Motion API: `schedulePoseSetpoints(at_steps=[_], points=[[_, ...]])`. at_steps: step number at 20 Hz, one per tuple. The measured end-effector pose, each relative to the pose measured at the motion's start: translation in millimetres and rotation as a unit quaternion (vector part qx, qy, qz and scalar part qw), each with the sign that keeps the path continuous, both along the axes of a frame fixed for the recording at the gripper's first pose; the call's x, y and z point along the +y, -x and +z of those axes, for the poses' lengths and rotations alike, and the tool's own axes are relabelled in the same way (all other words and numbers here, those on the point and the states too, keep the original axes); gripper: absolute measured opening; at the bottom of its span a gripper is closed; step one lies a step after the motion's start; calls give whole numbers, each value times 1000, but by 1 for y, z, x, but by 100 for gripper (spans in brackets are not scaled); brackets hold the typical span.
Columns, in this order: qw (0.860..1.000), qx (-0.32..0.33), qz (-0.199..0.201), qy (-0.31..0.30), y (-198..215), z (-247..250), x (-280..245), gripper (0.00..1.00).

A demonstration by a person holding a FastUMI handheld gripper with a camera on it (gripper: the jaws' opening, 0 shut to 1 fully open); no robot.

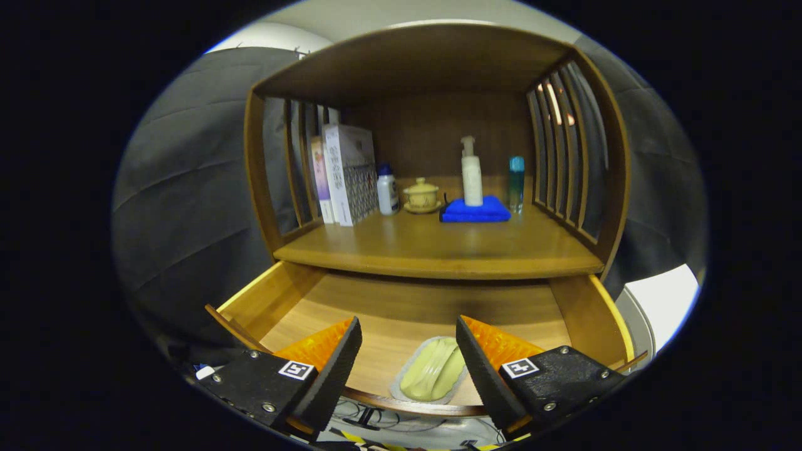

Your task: Pull open the drawer, take out the items inside it, and place them on the countertop above the cabinet.

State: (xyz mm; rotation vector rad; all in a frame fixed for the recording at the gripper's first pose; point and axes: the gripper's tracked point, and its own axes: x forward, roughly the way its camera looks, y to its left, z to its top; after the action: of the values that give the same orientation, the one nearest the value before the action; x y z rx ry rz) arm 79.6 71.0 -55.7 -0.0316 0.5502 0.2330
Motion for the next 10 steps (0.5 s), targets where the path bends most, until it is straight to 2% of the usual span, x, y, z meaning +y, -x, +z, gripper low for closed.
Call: schedulePoseSetpoints(at_steps=[5, 10], points=[[996, 94, -10, -4, -18, -32, -8, 93], [983, 179, -30, -2, -22, -62, -18, 95]])
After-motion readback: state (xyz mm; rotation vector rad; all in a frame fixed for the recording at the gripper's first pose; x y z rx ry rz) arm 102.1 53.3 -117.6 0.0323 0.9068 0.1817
